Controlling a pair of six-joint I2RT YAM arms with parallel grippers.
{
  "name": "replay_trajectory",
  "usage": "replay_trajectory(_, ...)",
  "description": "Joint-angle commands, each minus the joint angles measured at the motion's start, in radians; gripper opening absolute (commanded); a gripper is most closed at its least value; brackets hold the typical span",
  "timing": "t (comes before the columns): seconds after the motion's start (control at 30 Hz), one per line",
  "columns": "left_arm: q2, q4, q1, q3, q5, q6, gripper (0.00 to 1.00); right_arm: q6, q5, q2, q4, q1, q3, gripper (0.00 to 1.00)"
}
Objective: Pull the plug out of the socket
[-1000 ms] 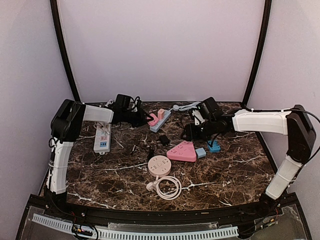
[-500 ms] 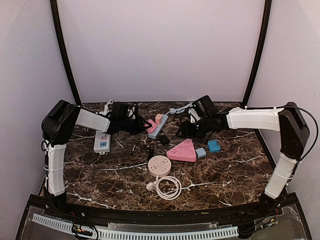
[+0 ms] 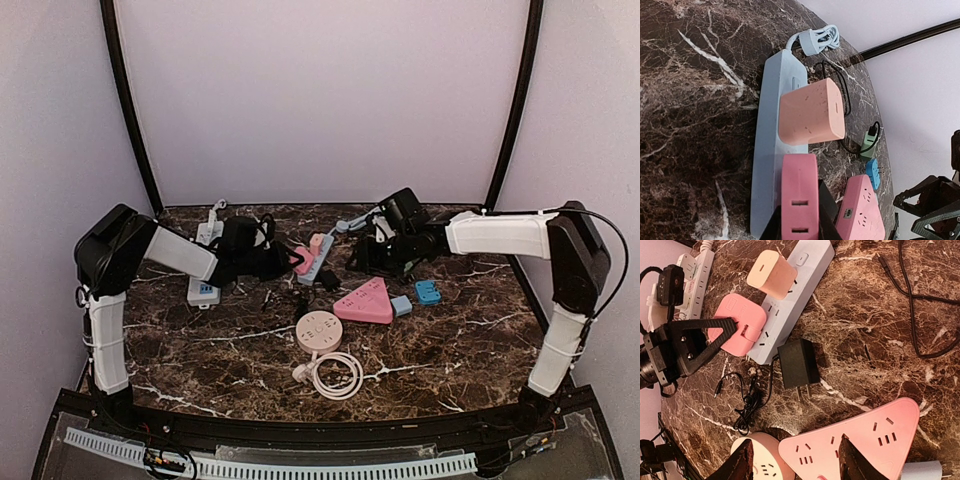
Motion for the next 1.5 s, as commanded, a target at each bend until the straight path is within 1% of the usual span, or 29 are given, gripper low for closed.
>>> replay_trajectory(0.0,-0.038,-0.099,-0.056,-0.076,0.054,-0.016,0.0,0.018,-0.008,0.025,0.006,0.016,0.049,0.55)
replay_trajectory(0.33,-0.066,-0.077,-0.059,-0.133,0.059,-0.01,0.0,0.012,0.008,0.079,-0.038,0.029,0.126,0.55)
replay_trajectory(0.8,-0.087,-0.125,-0.059,-0.128,0.061,0.008,0.0,-0.009,0.0,0.086,-0.006,0.031,0.157,0.55)
replay_trajectory(1.13,-0.113,-0.176,-0.059,-0.099,0.051,0.012,0.0,-0.057,0.009,0.066,0.035,0.041,0.153,0.55)
replay_trajectory(1.47,-0.118,-0.256,-0.059,-0.03,0.049,0.008,0.0,-0.066,0.01,0.098,0.104,0.062,0.127,0.54)
